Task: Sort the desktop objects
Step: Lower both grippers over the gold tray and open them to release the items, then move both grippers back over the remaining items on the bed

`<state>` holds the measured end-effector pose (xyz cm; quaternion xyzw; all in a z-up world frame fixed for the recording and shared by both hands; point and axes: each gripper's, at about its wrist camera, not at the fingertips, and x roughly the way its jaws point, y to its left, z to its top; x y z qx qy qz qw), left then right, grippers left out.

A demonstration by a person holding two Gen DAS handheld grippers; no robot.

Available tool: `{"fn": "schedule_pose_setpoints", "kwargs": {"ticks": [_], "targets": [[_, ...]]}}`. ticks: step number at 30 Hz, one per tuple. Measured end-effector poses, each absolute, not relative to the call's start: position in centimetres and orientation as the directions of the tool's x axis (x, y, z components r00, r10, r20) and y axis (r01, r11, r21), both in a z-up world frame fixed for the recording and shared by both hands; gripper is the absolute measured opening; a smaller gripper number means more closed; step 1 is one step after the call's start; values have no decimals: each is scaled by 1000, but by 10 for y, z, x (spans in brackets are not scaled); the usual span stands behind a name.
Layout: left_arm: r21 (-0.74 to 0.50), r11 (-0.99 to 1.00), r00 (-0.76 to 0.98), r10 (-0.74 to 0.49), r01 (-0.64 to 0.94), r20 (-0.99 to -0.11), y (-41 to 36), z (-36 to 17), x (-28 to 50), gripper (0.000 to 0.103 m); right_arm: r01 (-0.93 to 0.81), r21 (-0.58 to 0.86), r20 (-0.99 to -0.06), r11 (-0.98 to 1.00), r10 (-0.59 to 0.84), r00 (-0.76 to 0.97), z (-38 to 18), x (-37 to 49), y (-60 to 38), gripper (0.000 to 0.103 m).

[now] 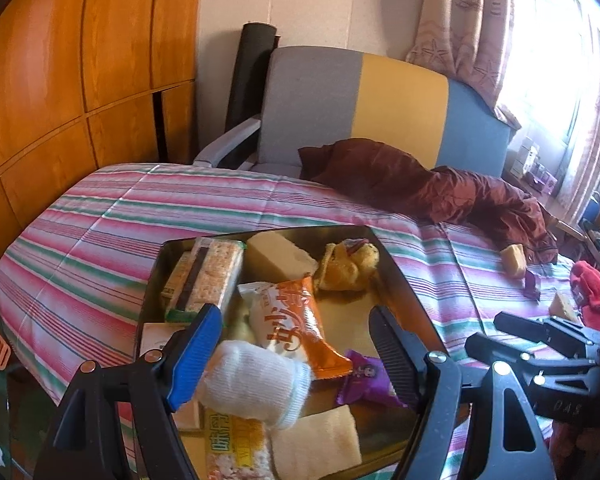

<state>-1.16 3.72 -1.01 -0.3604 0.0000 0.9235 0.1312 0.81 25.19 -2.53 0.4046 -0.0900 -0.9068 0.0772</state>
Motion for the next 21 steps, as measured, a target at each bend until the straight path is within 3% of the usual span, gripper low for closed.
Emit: {"fn": "schedule_pose_setpoints", "kwargs": {"ticks": [21], "targets": [[-48,-905,-658,344,-423,-670,111,-1,-6,78,-232,15,-757,-973,140,-638,-28,56,373,72]]}}
